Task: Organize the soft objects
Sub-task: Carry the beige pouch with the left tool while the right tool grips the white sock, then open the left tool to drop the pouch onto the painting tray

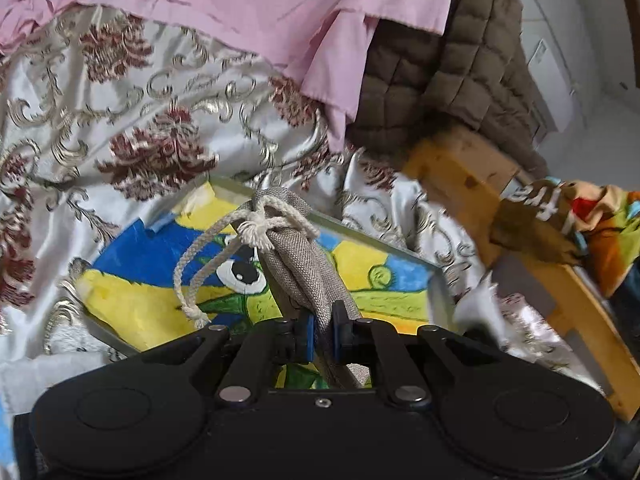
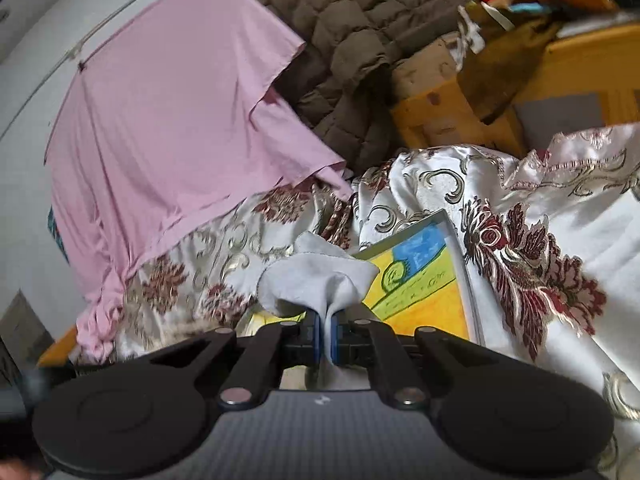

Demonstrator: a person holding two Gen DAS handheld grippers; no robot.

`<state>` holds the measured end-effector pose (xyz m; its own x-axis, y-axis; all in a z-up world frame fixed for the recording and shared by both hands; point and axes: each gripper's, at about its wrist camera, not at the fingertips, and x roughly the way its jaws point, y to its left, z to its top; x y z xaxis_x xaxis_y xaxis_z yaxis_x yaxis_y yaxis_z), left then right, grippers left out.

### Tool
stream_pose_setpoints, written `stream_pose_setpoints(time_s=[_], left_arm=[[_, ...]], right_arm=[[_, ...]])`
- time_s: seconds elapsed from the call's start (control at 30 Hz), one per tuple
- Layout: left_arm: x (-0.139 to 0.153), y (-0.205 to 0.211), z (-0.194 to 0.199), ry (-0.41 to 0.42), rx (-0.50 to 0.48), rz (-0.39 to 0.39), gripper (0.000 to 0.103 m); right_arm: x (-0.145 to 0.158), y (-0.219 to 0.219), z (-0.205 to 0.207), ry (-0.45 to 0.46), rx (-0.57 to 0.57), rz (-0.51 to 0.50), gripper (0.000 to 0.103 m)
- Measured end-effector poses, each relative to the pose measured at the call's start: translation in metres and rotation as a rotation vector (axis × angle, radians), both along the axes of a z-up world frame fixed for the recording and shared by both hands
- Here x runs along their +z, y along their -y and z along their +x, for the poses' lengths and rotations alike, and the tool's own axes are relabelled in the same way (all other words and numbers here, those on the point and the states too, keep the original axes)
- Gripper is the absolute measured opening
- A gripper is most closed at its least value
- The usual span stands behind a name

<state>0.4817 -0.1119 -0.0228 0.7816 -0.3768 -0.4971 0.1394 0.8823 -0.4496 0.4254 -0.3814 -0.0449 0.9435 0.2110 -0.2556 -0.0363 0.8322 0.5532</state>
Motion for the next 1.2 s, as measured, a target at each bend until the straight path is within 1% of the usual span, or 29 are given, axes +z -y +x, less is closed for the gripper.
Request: stream_pose_setpoints(time_s=[0.07, 0.17, 0.33, 0.47, 0.6, 0.63, 0.7, 0.73, 0.77, 0.8, 0.83, 0.9, 1.0, 1.03, 1.2], left_arm=[[-0.009, 0.006, 0.008, -0.019, -0.008, 0.009, 0.009], [-0.018, 0.012, 0.013, -0.048, -0.026, 0.031, 0.009], [-0.029, 0.022, 0.020, -0.109, -0.036, 0.104, 0.011], [-0.036, 0.020, 0.023, -0.158, -0.013, 0.142, 0.013], [-0.039, 0.014, 0.026, -0.196, 0.032, 0.181, 0.019], [-0.040, 0.012, 0.027, -0.200, 0.043, 0.182, 0.021], [-0.039, 0.008, 0.026, -0.207, 0.058, 0.181, 0.037], [-0.038, 0.006, 0.025, -0.203, 0.064, 0.178, 0.043], [-0.037, 0.005, 0.023, -0.196, 0.072, 0.177, 0.054], [-0.035, 0.003, 0.021, -0.185, 0.079, 0.175, 0.061], [-0.033, 0.002, 0.019, -0.176, 0.081, 0.173, 0.062], [-0.028, 0.000, 0.016, -0.161, 0.079, 0.169, 0.067], [-0.021, -0.002, 0.010, -0.139, 0.090, 0.167, 0.074], [-0.018, -0.003, 0.007, -0.131, 0.093, 0.165, 0.074], [-0.001, -0.007, -0.010, -0.089, 0.096, 0.171, 0.079]], right_arm=[[-0.003, 0.002, 0.009, -0.025, 0.013, -0.005, 0.006], [-0.007, -0.002, 0.019, -0.086, 0.025, -0.046, 0.006], [-0.015, -0.014, 0.027, -0.179, 0.038, -0.116, 0.008], [-0.020, -0.021, 0.029, -0.219, 0.043, -0.141, 0.013], [-0.022, -0.024, 0.029, -0.242, 0.042, -0.156, 0.015], [-0.022, -0.024, 0.029, -0.247, 0.040, -0.160, 0.018], [-0.021, -0.025, 0.028, -0.253, 0.039, -0.165, 0.034], [-0.021, -0.026, 0.027, -0.253, 0.039, -0.168, 0.036], [-0.019, -0.026, 0.026, -0.252, 0.038, -0.173, 0.037], [-0.018, -0.026, 0.025, -0.252, 0.036, -0.179, 0.040], [-0.016, -0.027, 0.024, -0.251, 0.032, -0.185, 0.043], [-0.012, -0.027, 0.021, -0.245, 0.025, -0.197, 0.055], [-0.004, -0.027, 0.014, -0.238, 0.018, -0.206, 0.062], [-0.001, -0.027, 0.011, -0.235, 0.013, -0.211, 0.064], [0.016, -0.028, -0.009, -0.202, -0.009, -0.239, 0.078]])
